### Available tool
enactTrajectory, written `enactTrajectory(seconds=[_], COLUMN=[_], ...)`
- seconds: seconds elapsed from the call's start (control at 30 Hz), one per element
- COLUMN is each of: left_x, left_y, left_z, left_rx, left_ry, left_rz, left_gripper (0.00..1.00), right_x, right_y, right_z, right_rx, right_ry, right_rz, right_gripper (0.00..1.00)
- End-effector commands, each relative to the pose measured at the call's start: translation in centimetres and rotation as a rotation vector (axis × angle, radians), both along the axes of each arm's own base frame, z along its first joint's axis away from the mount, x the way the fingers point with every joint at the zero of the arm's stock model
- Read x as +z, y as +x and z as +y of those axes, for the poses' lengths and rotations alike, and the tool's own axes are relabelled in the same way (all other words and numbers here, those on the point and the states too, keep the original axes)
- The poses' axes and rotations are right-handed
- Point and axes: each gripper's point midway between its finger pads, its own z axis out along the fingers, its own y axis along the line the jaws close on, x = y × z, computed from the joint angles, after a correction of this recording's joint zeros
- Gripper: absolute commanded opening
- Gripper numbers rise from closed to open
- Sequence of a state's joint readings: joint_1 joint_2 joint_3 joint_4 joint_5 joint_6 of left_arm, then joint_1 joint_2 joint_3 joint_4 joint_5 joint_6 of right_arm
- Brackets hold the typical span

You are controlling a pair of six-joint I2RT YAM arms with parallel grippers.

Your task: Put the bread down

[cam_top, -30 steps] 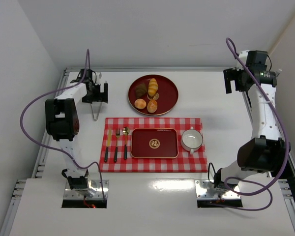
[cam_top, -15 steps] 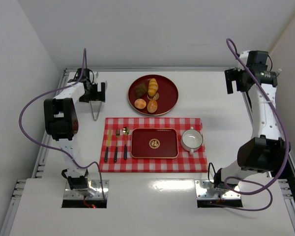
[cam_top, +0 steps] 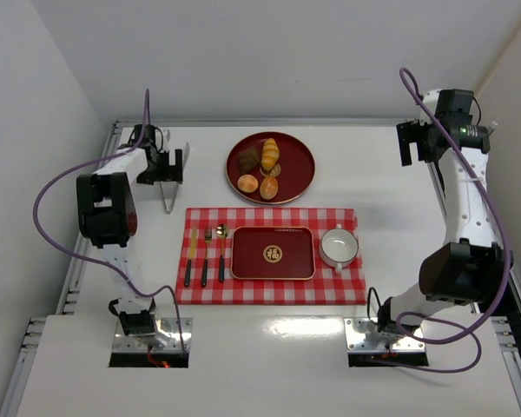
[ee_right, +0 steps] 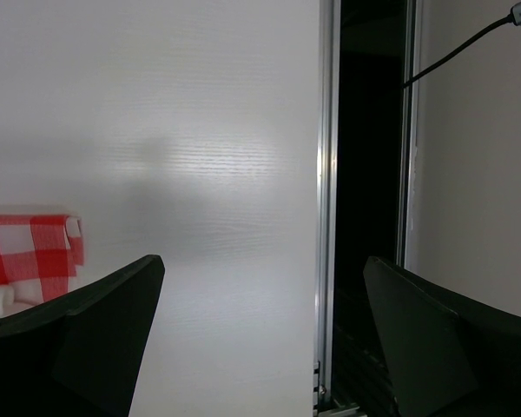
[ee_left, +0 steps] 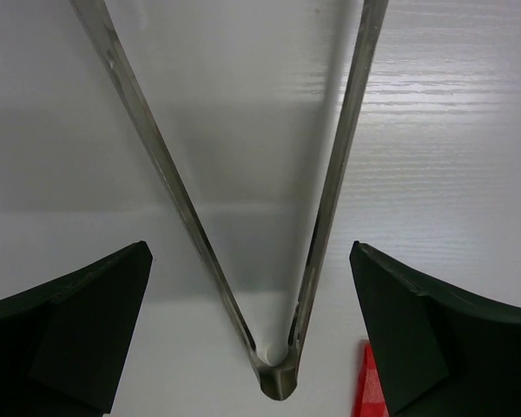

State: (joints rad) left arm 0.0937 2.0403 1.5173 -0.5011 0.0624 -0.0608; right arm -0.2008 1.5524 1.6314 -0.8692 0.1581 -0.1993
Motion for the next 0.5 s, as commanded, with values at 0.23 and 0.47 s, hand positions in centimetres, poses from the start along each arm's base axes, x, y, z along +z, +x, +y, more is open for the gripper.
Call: enactTrajectory(seconds=[0.23, 0.47], left_x=[-1.2, -2.4], left_y=[3.1, 3.0], left_z=[0.7, -0.2], left_rx=[0.037, 0.026], left_ry=[-0.031, -0.004], left_rz=[-0.017, 0.014], left_gripper=[1.0, 0.74], right_x=[1.4, 1.1], right_y=[0.3, 0.1], right_z=[-0.7, -0.8], right_rx=[-0.021, -0.034], right_ry=[-0.029, -0.027], right_rz=[-0.039, -0.032], right_gripper=[1.0, 1.0])
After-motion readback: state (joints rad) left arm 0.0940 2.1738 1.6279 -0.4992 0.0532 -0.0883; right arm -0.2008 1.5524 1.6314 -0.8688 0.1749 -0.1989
